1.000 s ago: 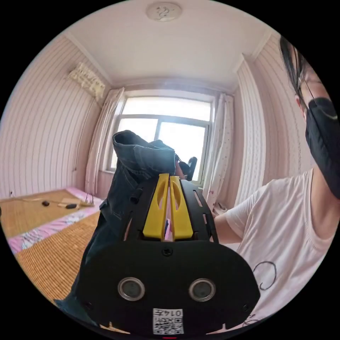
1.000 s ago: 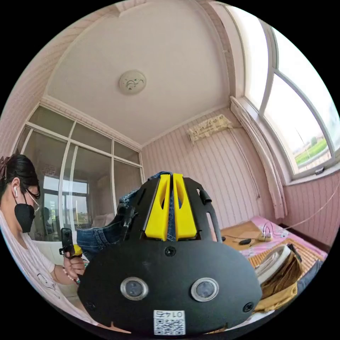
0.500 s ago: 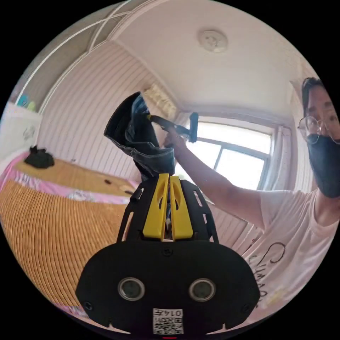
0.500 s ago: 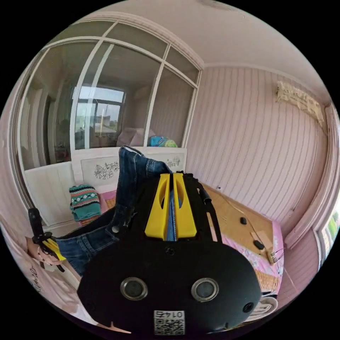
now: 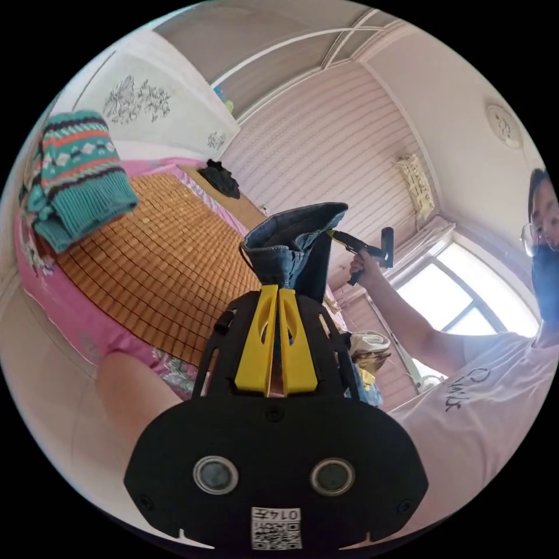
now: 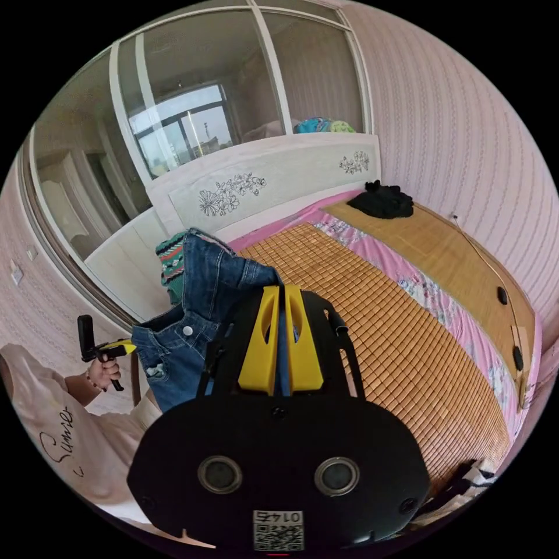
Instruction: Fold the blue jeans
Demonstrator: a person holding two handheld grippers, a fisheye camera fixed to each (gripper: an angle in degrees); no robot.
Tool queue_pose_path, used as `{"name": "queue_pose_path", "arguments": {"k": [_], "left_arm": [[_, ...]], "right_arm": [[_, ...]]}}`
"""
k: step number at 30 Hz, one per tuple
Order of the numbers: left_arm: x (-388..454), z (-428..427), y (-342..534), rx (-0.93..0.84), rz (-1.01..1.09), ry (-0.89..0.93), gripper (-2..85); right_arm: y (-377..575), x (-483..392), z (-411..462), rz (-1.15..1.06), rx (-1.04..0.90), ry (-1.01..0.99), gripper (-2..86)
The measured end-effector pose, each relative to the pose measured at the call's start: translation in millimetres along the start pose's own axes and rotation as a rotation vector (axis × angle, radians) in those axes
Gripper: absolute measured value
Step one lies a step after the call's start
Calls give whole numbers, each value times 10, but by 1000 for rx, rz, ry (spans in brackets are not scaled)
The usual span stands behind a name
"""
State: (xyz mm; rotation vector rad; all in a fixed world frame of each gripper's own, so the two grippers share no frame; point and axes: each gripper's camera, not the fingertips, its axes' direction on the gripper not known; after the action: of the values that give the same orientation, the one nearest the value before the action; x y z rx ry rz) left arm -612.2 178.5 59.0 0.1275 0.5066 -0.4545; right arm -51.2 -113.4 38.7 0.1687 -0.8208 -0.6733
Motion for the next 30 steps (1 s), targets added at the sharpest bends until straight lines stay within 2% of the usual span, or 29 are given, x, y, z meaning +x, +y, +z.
{"name": "queue_pose_path", "arguments": {"k": [4, 5, 8, 13, 20, 24, 28, 30], "left_arm": [[-386, -189, -194, 49, -43, -299, -9], [-545, -128, -189, 1, -62, -404, -7], [-938, 29, -64, -100, -145, -527, 1], [-1069, 348, 103, -194, -183, -482, 29], [-975, 1632, 44, -427, -121, -261, 66], [-1155, 2261, -67, -458, -264, -119, 90], [-1302, 2811, -256, -482, -336, -202, 113], [-1380, 3020, -281, -509, -406, -184, 114]], "right_arm": [[-643, -412, 855, -48, -79, -81, 16], [-639, -459, 1164, -23, -132, -89, 20], [-279, -523, 1619, 15, -197, -86, 27], [935, -327, 1518, 19, -305, -9, 52], [3015, -202, 811, 306, -589, 236, 94], [3553, -388, 613, 418, -663, 336, 105], [3783, -438, 584, 506, -687, 406, 129], [3798, -423, 612, 510, -688, 456, 126]]}}
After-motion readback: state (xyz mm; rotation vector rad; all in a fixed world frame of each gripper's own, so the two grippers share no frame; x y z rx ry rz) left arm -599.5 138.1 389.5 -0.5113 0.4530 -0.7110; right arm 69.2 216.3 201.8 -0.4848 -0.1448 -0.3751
